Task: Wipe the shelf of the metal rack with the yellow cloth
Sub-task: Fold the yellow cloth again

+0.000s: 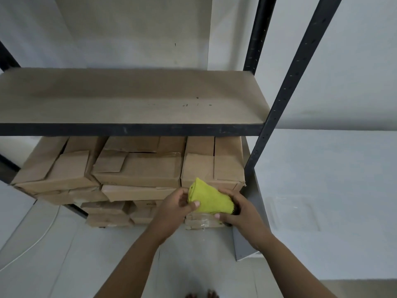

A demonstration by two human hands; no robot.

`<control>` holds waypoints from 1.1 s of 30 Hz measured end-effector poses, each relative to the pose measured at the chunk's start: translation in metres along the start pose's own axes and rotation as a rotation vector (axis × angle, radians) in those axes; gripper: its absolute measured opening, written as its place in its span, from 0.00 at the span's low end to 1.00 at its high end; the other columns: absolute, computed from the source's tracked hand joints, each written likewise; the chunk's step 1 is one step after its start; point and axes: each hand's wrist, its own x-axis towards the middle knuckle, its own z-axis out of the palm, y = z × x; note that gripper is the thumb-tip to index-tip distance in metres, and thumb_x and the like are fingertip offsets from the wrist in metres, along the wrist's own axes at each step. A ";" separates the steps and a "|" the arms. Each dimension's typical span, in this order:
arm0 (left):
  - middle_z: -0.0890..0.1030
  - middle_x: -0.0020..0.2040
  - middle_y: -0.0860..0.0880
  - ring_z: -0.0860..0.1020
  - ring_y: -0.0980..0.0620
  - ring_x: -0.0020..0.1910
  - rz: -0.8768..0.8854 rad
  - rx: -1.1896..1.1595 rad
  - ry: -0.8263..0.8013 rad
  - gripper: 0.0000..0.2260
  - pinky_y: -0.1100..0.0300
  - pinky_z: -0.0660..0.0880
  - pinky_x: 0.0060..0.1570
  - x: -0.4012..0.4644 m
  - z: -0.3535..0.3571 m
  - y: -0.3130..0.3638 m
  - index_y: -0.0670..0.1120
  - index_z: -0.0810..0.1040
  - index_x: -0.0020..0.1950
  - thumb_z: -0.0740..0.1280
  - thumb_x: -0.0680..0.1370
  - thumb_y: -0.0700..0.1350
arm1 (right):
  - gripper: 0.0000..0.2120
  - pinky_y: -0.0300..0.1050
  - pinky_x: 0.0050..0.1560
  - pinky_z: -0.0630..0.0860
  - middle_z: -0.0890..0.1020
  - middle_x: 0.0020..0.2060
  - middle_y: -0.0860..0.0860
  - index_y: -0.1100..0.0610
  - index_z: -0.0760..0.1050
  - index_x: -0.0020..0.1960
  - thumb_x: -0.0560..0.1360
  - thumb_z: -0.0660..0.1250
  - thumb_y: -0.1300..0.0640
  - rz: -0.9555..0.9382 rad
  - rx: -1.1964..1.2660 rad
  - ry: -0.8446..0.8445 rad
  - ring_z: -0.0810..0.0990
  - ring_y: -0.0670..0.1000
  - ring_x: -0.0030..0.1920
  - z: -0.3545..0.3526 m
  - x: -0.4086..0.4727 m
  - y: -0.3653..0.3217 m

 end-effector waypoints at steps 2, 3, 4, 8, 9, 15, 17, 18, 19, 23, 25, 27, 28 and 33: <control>0.75 0.51 0.54 0.76 0.55 0.50 0.095 0.226 0.104 0.09 0.73 0.70 0.44 0.001 0.003 -0.013 0.46 0.77 0.50 0.73 0.71 0.43 | 0.25 0.41 0.39 0.77 0.77 0.55 0.52 0.43 0.75 0.53 0.60 0.78 0.58 0.061 0.096 0.051 0.76 0.51 0.51 0.000 -0.004 0.005; 0.72 0.52 0.55 0.73 0.56 0.52 0.142 0.283 0.138 0.10 0.73 0.68 0.46 0.002 0.003 -0.019 0.47 0.77 0.48 0.74 0.70 0.44 | 0.25 0.40 0.36 0.76 0.77 0.53 0.54 0.45 0.75 0.52 0.58 0.78 0.57 0.084 0.161 0.084 0.77 0.51 0.48 0.000 -0.006 0.007; 0.70 0.55 0.56 0.71 0.57 0.56 0.191 0.316 0.144 0.10 0.73 0.66 0.50 0.004 0.004 -0.023 0.48 0.77 0.46 0.75 0.69 0.44 | 0.25 0.40 0.35 0.76 0.78 0.51 0.55 0.47 0.75 0.51 0.57 0.78 0.57 0.103 0.227 0.116 0.77 0.51 0.45 -0.001 -0.008 0.010; 0.62 0.71 0.61 0.57 0.62 0.72 0.327 0.327 -0.028 0.12 0.65 0.56 0.66 0.008 0.013 -0.028 0.52 0.71 0.40 0.74 0.68 0.45 | 0.20 0.43 0.34 0.76 0.79 0.42 0.55 0.53 0.75 0.47 0.58 0.77 0.61 0.140 0.388 0.093 0.78 0.51 0.38 -0.010 -0.021 0.019; 0.61 0.72 0.64 0.53 0.64 0.73 0.350 0.325 -0.080 0.12 0.68 0.53 0.66 0.008 0.018 -0.024 0.53 0.69 0.39 0.73 0.67 0.47 | 0.18 0.44 0.34 0.77 0.80 0.41 0.56 0.54 0.76 0.46 0.59 0.76 0.64 0.158 0.425 0.069 0.79 0.52 0.38 -0.013 -0.025 0.021; 0.78 0.50 0.48 0.75 0.54 0.53 0.286 0.305 -0.190 0.11 0.57 0.73 0.50 0.015 0.059 -0.021 0.55 0.64 0.40 0.67 0.67 0.49 | 0.16 0.38 0.29 0.73 0.78 0.39 0.55 0.59 0.75 0.49 0.65 0.72 0.71 0.228 0.406 0.014 0.77 0.49 0.34 -0.051 -0.029 0.023; 0.74 0.41 0.46 0.74 0.52 0.42 0.217 0.268 -0.104 0.10 0.60 0.71 0.40 0.017 0.078 -0.027 0.54 0.65 0.40 0.67 0.68 0.50 | 0.17 0.38 0.30 0.73 0.77 0.39 0.55 0.59 0.75 0.51 0.65 0.72 0.71 0.246 0.386 0.005 0.77 0.49 0.35 -0.069 -0.027 0.023; 0.73 0.38 0.47 0.72 0.53 0.39 0.172 0.209 -0.064 0.11 0.61 0.70 0.38 0.019 0.090 -0.028 0.53 0.66 0.41 0.68 0.68 0.50 | 0.17 0.38 0.31 0.74 0.77 0.40 0.55 0.59 0.76 0.52 0.65 0.71 0.72 0.251 0.377 0.005 0.77 0.49 0.36 -0.079 -0.025 0.024; 0.73 0.38 0.48 0.72 0.53 0.38 0.130 0.119 -0.039 0.11 0.61 0.70 0.37 0.020 0.102 -0.028 0.51 0.66 0.42 0.69 0.69 0.48 | 0.19 0.38 0.32 0.75 0.77 0.41 0.56 0.58 0.76 0.53 0.65 0.71 0.72 0.250 0.372 0.010 0.77 0.50 0.38 -0.089 -0.023 0.025; 0.77 0.47 0.47 0.78 0.53 0.44 0.048 -0.152 0.012 0.12 0.63 0.75 0.40 0.026 0.151 -0.024 0.51 0.68 0.50 0.66 0.76 0.35 | 0.24 0.38 0.37 0.77 0.80 0.44 0.53 0.51 0.79 0.55 0.66 0.70 0.74 0.199 0.357 0.092 0.78 0.50 0.43 -0.138 -0.018 0.030; 0.78 0.50 0.52 0.78 0.55 0.48 0.050 -0.130 0.007 0.13 0.64 0.75 0.43 0.032 0.176 -0.020 0.56 0.74 0.48 0.64 0.77 0.36 | 0.24 0.39 0.36 0.75 0.80 0.44 0.50 0.49 0.79 0.53 0.66 0.70 0.73 0.162 0.286 0.119 0.78 0.48 0.41 -0.162 -0.018 0.036; 0.78 0.51 0.54 0.77 0.55 0.50 0.050 -0.073 -0.002 0.13 0.67 0.73 0.43 0.041 0.200 -0.013 0.55 0.77 0.45 0.63 0.78 0.36 | 0.23 0.41 0.37 0.76 0.80 0.46 0.49 0.48 0.79 0.53 0.67 0.70 0.72 0.129 0.188 0.112 0.78 0.48 0.43 -0.188 -0.018 0.044; 0.78 0.51 0.53 0.77 0.54 0.50 0.039 -0.045 -0.002 0.12 0.67 0.73 0.43 0.046 0.212 -0.011 0.54 0.77 0.45 0.63 0.78 0.36 | 0.22 0.41 0.38 0.77 0.80 0.47 0.49 0.48 0.78 0.52 0.67 0.71 0.71 0.107 0.102 0.099 0.78 0.48 0.44 -0.201 -0.018 0.048; 0.74 0.54 0.50 0.76 0.52 0.52 0.001 0.102 -0.041 0.11 0.67 0.74 0.44 0.057 0.262 -0.011 0.55 0.78 0.47 0.67 0.75 0.37 | 0.23 0.32 0.47 0.72 0.78 0.50 0.47 0.39 0.70 0.49 0.67 0.72 0.64 0.042 -0.437 -0.028 0.76 0.47 0.50 -0.260 -0.017 0.073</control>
